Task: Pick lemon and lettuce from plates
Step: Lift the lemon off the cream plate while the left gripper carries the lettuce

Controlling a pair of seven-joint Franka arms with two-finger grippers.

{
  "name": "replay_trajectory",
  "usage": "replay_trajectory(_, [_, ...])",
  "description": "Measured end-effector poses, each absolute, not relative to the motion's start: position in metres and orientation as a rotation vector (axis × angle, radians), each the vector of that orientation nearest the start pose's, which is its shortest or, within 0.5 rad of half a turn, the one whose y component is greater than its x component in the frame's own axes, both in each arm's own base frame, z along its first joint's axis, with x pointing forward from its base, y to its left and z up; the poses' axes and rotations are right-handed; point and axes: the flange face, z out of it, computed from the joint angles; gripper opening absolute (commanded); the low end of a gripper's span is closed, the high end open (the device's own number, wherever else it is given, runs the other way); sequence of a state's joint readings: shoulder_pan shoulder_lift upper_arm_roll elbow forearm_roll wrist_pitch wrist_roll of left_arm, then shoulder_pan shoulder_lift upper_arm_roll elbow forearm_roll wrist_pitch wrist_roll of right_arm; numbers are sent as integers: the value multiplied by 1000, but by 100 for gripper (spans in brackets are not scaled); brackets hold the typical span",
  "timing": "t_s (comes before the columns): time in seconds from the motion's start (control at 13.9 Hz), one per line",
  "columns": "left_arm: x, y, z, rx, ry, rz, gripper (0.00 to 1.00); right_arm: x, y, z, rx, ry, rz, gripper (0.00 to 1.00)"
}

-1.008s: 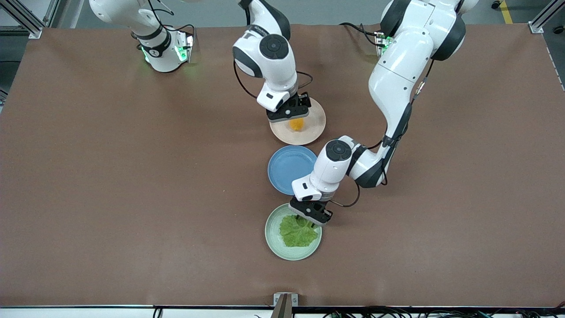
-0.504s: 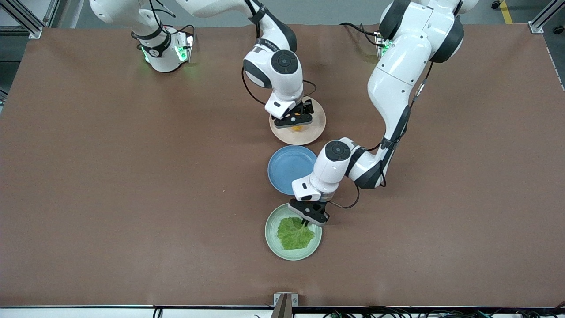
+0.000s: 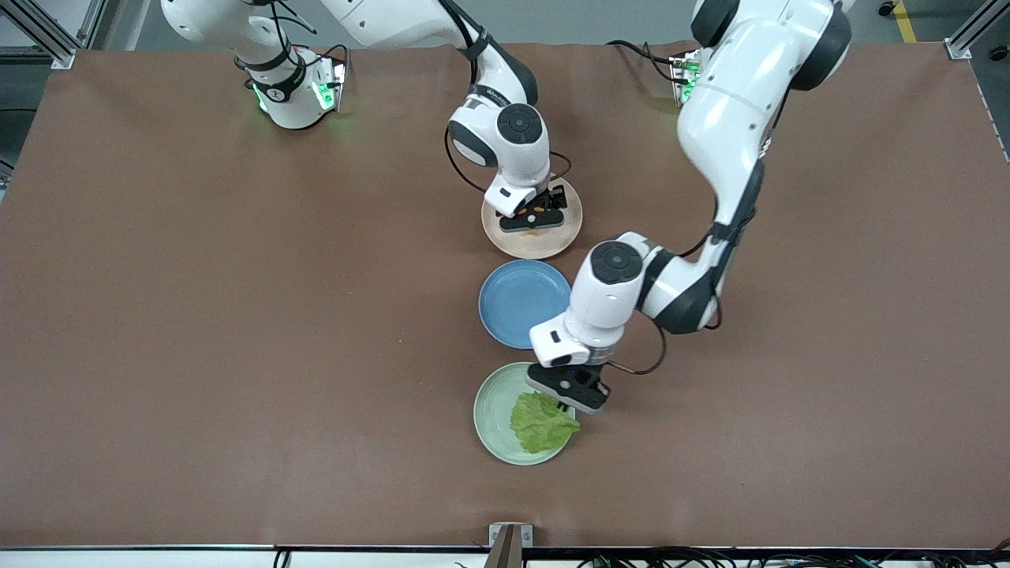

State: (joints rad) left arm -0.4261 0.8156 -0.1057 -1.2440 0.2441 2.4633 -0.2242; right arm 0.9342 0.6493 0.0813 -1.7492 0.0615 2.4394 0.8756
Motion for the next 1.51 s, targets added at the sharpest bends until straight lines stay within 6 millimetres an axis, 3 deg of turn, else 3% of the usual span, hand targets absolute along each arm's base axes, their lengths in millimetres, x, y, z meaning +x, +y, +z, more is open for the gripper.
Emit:
replay_trajectory(0.22, [696,-295,399,-3038,447,-417,0,357,569,205,-3051,-119,73,42])
replay_trajectory(0.36, [690,-242,411,-3020,346,-261,0,354,572,205,-3052,-129,74,20])
replay_trajectory(0.5, [687,-200,386,-3011,274,-145,0,352,573,205,-3051,-135,74,8])
replay_trajectory(0.72, [684,-133,326,-3011,188,-20,0,358,569,211,-3093,-127,107,9])
replay_trajectory(0.79, [681,-115,305,-3021,173,-28,0,367,564,225,-3119,-111,121,10])
replay_trajectory(0.94, [671,-89,262,-3044,146,-59,1,397,540,286,-3171,-36,149,11])
replay_trajectory(1.01, [665,-80,244,-3051,133,-51,11,415,517,327,-3185,24,164,11])
replay_trajectory(1.08, [661,-73,231,-3056,123,-39,30,435,485,372,-3190,103,179,11])
replay_trajectory(1.15, [660,-70,225,-3057,118,-31,42,457,444,415,-3187,159,191,11])
replay_trajectory(1.22, [660,-69,223,-3058,115,-32,93,478,396,452,-3183,173,210,11])
replay_trajectory(1.3, [661,-70,225,-3059,116,-38,100,496,346,479,-3177,168,231,11])
replay_trajectory(1.37, [663,-70,228,-3059,116,-48,100,513,293,497,-3168,158,253,11])
replay_trajectory(1.51, [669,-72,243,-3061,117,-93,100,543,189,504,-3142,93,283,11])
